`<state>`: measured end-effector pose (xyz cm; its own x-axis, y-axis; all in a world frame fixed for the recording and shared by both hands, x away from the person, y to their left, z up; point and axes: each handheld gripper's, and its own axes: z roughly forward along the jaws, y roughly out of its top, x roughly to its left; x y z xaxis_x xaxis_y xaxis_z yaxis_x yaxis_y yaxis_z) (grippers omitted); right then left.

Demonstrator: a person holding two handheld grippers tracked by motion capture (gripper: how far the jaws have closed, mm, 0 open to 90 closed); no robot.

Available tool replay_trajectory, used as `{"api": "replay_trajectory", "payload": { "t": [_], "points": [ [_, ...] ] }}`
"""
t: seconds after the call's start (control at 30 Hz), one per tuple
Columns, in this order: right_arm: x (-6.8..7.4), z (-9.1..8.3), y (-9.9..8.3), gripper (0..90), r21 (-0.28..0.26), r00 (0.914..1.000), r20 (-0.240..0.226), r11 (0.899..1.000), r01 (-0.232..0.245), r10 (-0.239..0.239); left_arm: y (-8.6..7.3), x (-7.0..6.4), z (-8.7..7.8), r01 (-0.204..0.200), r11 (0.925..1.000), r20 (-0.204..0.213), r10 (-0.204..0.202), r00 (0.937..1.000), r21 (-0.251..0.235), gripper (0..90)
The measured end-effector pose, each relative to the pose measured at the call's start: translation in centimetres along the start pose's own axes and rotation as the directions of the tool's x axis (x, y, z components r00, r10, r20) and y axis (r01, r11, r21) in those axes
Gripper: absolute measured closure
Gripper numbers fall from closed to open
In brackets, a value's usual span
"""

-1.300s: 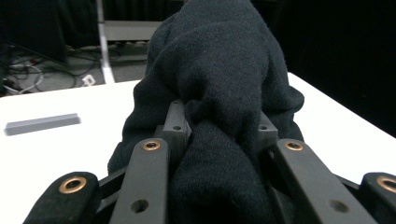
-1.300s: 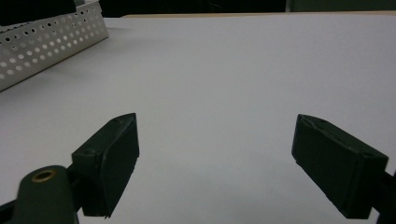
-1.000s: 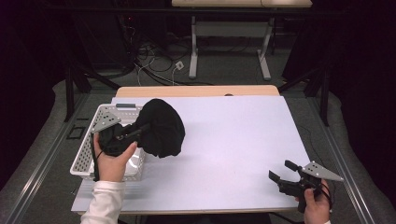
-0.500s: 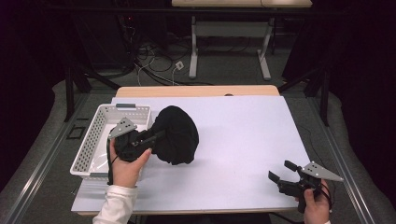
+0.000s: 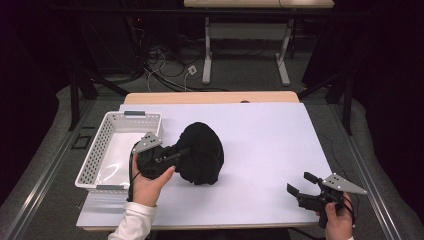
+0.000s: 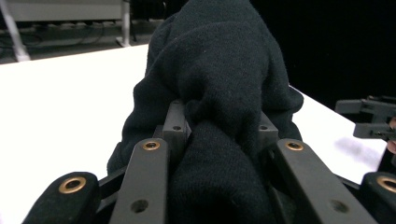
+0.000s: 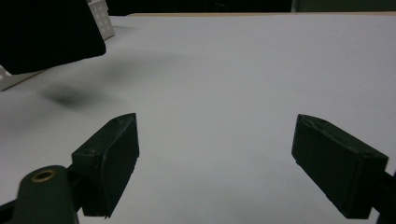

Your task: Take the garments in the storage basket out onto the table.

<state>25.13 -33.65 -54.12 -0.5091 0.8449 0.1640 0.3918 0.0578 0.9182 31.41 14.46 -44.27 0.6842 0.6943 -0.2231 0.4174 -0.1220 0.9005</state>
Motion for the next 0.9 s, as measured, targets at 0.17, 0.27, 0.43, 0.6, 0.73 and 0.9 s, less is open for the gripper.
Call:
{"api": "replay_trajectory", "payload": {
  "t": [0.17,0.27,0.43,0.6,0.73,0.9],
  "points": [
    [0.0,0.0,0.0,14.7,-0.001,1.0,-0.002,1.0,0.0,0.0,-0.5,-1.3,1.2,-0.012,0.999,0.034,0.011,0.9994,0.042,68.5],
    [0.0,0.0,0.0,14.7,-0.001,1.0,-0.002,1.0,-0.002,0.002,-0.7,-1.7,1.6,-0.016,0.9984,0.047,0.014,0.9988,0.055,68.5],
    [0.0,-0.1,0.0,14.7,-0.001,1.0,-0.003,1.0,-0.001,0.001,-1.3,-2.8,2.6,-0.03,0.9965,0.077,0.024,0.9968,0.078,68.6],
    [0.0,-0.1,0.0,14.7,-0.001,1.0,-0.004,1.0,-0.001,0.001,-1.8,-3.3,3.2,-0.038,0.9953,0.08,0.031,0.9963,0.089,68.5],
    [0.0,0.0,0.0,14.7,-0.002,1.0,-0.005,1.0,-0.001,0.001,-2.4,-3.6,3.9,-0.037,0.9938,0.082,0.028,0.9963,0.105,68.4],
    [0.0,0.0,0.0,14.7,-0.001,1.0,-0.005,1.0,-0.001,0.001,-3.2,-3.9,5.0,-0.023,0.9902,0.105,0.009,0.9944,0.138,68.4]
  ]
}}
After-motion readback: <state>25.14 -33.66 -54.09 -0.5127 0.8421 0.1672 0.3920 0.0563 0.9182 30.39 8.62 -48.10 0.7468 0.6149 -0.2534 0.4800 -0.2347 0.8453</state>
